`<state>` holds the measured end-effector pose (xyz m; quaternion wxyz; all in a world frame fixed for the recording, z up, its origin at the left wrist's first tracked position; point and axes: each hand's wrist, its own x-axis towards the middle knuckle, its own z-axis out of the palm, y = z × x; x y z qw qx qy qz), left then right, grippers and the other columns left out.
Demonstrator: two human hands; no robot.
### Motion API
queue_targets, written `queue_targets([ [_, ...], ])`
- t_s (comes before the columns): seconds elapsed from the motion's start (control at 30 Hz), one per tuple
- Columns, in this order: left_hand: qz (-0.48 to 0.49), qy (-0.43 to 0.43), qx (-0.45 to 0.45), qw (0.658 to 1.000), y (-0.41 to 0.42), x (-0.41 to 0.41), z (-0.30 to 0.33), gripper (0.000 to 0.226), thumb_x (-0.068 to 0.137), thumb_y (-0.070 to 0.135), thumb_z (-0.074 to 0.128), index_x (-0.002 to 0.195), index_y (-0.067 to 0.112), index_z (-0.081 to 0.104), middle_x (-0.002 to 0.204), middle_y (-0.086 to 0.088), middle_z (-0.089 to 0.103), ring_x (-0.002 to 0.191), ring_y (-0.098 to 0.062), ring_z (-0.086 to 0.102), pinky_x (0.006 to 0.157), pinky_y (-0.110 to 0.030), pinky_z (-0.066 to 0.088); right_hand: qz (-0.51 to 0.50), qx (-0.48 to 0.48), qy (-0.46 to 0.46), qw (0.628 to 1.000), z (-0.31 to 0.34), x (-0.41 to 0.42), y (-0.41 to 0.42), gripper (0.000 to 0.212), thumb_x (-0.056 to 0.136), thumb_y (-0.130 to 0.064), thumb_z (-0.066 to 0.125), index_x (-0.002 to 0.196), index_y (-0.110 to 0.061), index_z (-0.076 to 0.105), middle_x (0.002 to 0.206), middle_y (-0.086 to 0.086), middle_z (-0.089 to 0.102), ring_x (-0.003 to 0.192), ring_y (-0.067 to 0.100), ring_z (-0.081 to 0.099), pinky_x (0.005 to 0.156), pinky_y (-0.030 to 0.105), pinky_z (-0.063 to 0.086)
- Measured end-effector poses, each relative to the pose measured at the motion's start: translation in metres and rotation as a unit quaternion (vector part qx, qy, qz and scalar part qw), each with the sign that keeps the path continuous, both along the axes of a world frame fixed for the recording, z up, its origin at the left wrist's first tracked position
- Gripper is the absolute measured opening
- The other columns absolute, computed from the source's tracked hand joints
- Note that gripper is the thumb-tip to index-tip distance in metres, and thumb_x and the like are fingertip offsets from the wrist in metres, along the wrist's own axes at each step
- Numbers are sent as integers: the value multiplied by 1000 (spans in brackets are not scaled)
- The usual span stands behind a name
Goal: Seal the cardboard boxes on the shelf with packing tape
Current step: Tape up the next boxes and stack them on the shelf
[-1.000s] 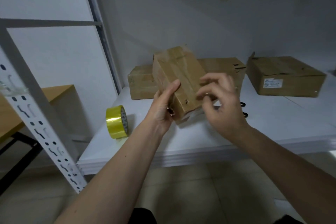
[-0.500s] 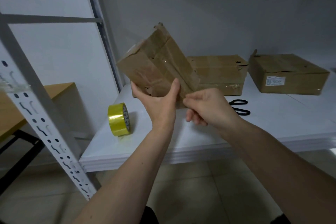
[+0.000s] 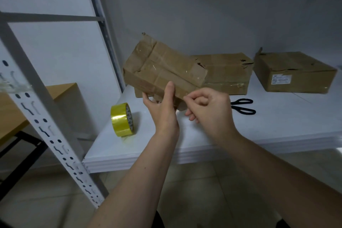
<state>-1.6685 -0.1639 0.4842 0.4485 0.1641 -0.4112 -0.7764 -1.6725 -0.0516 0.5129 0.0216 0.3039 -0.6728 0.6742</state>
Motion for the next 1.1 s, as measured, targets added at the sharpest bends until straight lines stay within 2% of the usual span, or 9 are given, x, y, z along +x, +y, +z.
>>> queue_targets([
  [0.1, -50, 1, 24, 998, -5, 1, 1, 89, 67, 37, 81, 144, 24, 38, 130, -10, 63, 115, -28, 64, 88, -52, 56, 1, -52, 92, 994, 0, -11, 11, 4, 83, -3, 70, 84, -6, 69, 67, 4, 67, 59, 7, 62, 56, 17, 50],
  [0.23, -103, -35, 10, 994, -9, 3, 1, 88, 57, 48, 82, 134, 19, 52, 124, -13, 67, 113, -32, 65, 87, -60, 54, -62, 93, 338, 934, 4, -38, 17, 7, 78, -7, 76, 85, -9, 74, 86, 1, 62, 84, 15, 56, 71, 24, 44],
  [0.43, -153, -175, -51, 971, -12, 6, 3, 77, 59, 63, 78, 119, 15, 66, 104, -7, 74, 90, -21, 72, 78, -38, 59, 49, 275, 433, 857, 30, -47, 21, 16, 82, -23, 73, 93, -12, 75, 89, 1, 62, 86, 18, 57, 73, 44, 50],
  [0.5, -179, -221, -84, 955, -10, 7, 8, 56, 74, 66, 70, 101, 16, 72, 87, -5, 74, 78, -19, 71, 73, -35, 57, 74, 266, 463, 842, 35, -44, 19, 19, 83, -26, 68, 92, -11, 75, 88, 2, 62, 83, 17, 58, 70, 41, 50],
  [0.6, -265, -248, -125, 923, -6, 11, 17, 63, 81, 71, 60, 106, 14, 73, 94, -11, 72, 96, -30, 70, 93, -47, 52, 70, 265, 507, 817, 34, -39, 13, 19, 88, -23, 61, 88, -9, 73, 88, 5, 62, 82, 19, 58, 67, 35, 49],
  [0.67, -305, -264, -155, 902, -5, 15, 22, 61, 84, 67, 59, 100, 10, 72, 91, -11, 71, 88, -28, 70, 87, -43, 54, 52, 284, 542, 789, 31, -39, 8, 17, 91, -17, 59, 85, -5, 69, 87, 7, 61, 82, 22, 56, 67, 35, 47],
  [0.8, -337, -302, -193, 870, -8, 22, 21, 41, 91, 55, 58, 84, 16, 67, 73, -3, 68, 65, -18, 68, 62, -28, 53, 74, 310, 402, 858, 37, -38, 2, 16, 91, -23, 63, 90, -11, 72, 90, -3, 57, 83, 11, 51, 75, 26, 40],
  [1.0, -218, -346, -194, 892, -15, 29, 17, 40, 93, 49, 59, 94, 11, 71, 92, -6, 71, 91, -24, 66, 91, -42, 50, 96, 349, 308, 880, 32, -40, -14, 12, 90, -23, 65, 88, -13, 72, 87, -8, 59, 78, 4, 52, 64, 5, 37],
  [1.1, -142, -293, -197, 925, -22, 36, 17, 24, 96, 26, 59, 82, 11, 72, 73, -2, 71, 70, -11, 66, 69, -26, 52, 111, 368, 262, 885, 31, -40, -25, 15, 90, -23, 65, 84, -12, 72, 81, -8, 61, 70, -2, 51, 59, 8, 37],
])
